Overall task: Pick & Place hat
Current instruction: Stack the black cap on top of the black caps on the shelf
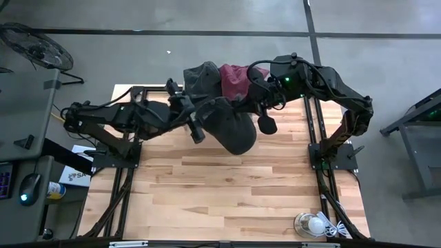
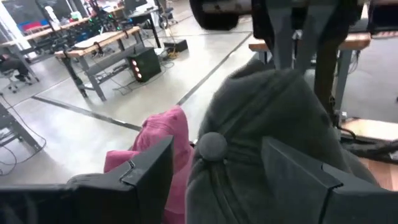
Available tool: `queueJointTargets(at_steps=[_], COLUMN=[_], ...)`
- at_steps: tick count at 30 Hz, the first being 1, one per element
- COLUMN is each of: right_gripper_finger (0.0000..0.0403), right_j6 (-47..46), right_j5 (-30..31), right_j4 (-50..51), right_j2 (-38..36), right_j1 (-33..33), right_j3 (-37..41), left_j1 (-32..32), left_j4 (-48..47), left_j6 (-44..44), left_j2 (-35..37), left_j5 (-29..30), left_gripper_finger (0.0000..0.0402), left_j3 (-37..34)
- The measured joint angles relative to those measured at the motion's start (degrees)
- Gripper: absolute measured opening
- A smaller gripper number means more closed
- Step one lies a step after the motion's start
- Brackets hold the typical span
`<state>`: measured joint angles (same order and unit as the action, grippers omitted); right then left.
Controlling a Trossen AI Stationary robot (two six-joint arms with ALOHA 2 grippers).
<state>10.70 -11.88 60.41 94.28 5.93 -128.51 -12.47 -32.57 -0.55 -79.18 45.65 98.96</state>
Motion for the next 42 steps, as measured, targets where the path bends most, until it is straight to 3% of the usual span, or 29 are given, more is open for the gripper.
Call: queueJointTargets(at_steps=[3, 12, 18, 25, 29, 37, 42], right_gripper_finger=[0.0, 0.0, 0.0, 0.0, 0.0, 0.0, 0.0], right_j6=[0.0, -0.1, -0.2, -0.2, -0.2, 0.0, 0.1], right_j5=[1.4, 1.2, -1.0, -0.6, -0.5, -0.5, -0.5], right_j4=[-0.1, 0.2, 0.1, 0.2, 0.2, 0.1, -0.1], right_j2=[0.0, 0.0, 0.0, 0.0, 0.0, 0.0, 0.0], right_j1=[0.0, 0.0, 0.0, 0.0, 0.0, 0.0, 0.0], right_j3=[0.0, 0.0, 0.0, 0.0, 0.0, 0.0, 0.0], left_j1=[0.2, 0.1, 0.6, 2.8, 2.7, 2.7, 2.8], left_j4=[0.1, -0.6, -0.2, -0.3, -0.2, -0.3, 1.0], left_j6=[-1.2, -0.3, 1.4, 0.3, -0.1, 0.0, 0.3], left_j2=[-0.9, -2.0, -2.9, -3.5, -3.5, -3.5, -4.2], left_j5=[-0.8, 0.2, 1.8, -0.9, -1.4, -1.4, -1.2], left_gripper_finger=[0.0244, 0.0319, 0.0326, 0.0324, 0.0294, 0.0194, 0.0161], left_j3=[-0.1, -0.1, 0.0, 0.0, 0.0, 0.0, 0.0])
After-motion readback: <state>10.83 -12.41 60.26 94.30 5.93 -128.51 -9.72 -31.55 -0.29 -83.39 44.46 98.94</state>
